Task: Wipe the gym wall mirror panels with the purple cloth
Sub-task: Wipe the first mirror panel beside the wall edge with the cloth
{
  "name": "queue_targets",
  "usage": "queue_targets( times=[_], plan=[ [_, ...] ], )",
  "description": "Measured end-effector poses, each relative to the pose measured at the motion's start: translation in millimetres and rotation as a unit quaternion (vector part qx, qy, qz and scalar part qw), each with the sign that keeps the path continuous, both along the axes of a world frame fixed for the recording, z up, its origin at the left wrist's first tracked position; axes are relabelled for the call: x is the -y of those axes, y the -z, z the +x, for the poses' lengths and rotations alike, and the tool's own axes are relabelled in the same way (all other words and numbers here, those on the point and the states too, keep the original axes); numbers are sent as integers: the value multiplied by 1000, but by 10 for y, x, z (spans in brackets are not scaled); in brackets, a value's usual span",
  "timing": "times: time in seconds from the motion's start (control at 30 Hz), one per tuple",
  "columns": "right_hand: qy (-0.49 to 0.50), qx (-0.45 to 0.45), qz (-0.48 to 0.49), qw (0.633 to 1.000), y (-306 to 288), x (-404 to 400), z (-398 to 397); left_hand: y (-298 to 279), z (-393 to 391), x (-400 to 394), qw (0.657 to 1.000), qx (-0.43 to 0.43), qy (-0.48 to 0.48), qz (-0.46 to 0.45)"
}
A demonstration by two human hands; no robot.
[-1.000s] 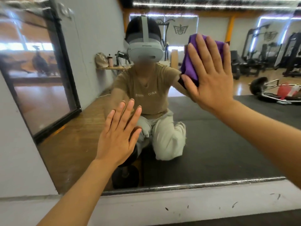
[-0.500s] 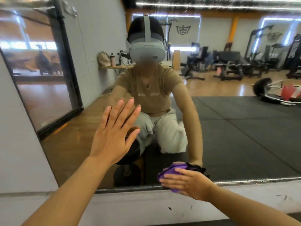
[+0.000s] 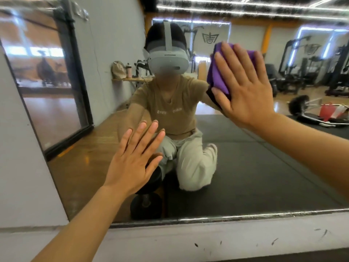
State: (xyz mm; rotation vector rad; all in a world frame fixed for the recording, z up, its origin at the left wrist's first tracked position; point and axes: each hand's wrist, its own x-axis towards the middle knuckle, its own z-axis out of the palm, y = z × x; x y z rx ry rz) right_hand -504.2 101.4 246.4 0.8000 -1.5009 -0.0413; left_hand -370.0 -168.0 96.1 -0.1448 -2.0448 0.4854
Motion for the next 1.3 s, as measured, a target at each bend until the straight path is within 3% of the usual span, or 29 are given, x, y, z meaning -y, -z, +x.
queue_targets(
  times=[0.13,0.2,0.33,0.47,0.57,0.73,1.0,1.3],
  plan=[
    [-21,40,-127,991,244,271,65,1,16,28,1000,-2,10,7],
    [-42,62,-116,990,594,391,117,18,13,33,1000,-6,10,9],
    [-25,68,119,990,1753,410,191,65,2,71,1000,-16,5,15],
    [61,32,395,916,2936,116,191,118,0,126,1000,-18,2,15],
    [69,28,421,904,3184,18,187,108,-2,124,1000,-18,5,10],
    [40,1,452,891,2997,-7,164,128,-16,113,1000,-18,8,21],
    [50,77,310,946,2479,172,315,106,19,99,998,-3,41,45],
    [21,174,103,979,2637,518,604,160,75,28,989,6,16,144]
  ],
)
